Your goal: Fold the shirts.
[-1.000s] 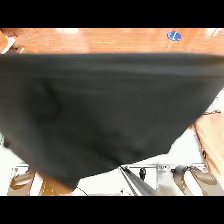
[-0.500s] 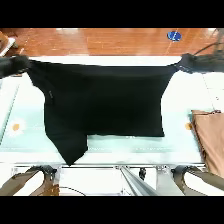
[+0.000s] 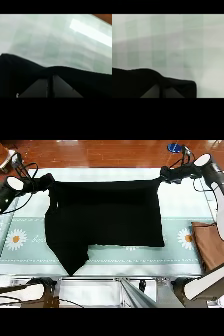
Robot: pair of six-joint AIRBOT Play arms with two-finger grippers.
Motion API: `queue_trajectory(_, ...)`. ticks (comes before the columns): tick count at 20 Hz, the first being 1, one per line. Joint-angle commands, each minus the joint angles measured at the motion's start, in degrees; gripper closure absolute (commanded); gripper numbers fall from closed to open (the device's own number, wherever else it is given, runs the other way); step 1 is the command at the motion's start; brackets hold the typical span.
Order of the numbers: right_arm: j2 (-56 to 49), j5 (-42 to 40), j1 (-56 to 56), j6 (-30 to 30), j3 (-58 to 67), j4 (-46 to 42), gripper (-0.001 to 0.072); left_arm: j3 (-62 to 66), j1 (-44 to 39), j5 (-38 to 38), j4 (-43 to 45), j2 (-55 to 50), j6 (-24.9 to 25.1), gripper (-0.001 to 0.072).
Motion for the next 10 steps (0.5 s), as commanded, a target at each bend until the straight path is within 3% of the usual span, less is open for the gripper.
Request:
queue_trajectory(1,-3.3,2.3,-0.7,0.1,3.2,1.8,0.0686,0.2,-0.1,0.1,0.1,-2.2,0.1,0.0690)
queue_trajectory(3,-3.3,7.9,-2.8,-2.1,3.2,4.5,0.0686,1.9,0.7,-5.4,0.1,-2.0,5.0,0.0690)
queue_trajectory(7,-3.3,25.8,-6.9,-7.8,2.9,3.2,0.0686,6.5,4.9,-28.5,0.1,-2.0,12.2,0.0690)
queue_trajectory(10,-3.3,27.6,-6.8,-8.3,-0.9,0.5,0.0686,3.2,6.3,-34.8,0.3,-2.8,14.0,0.0690)
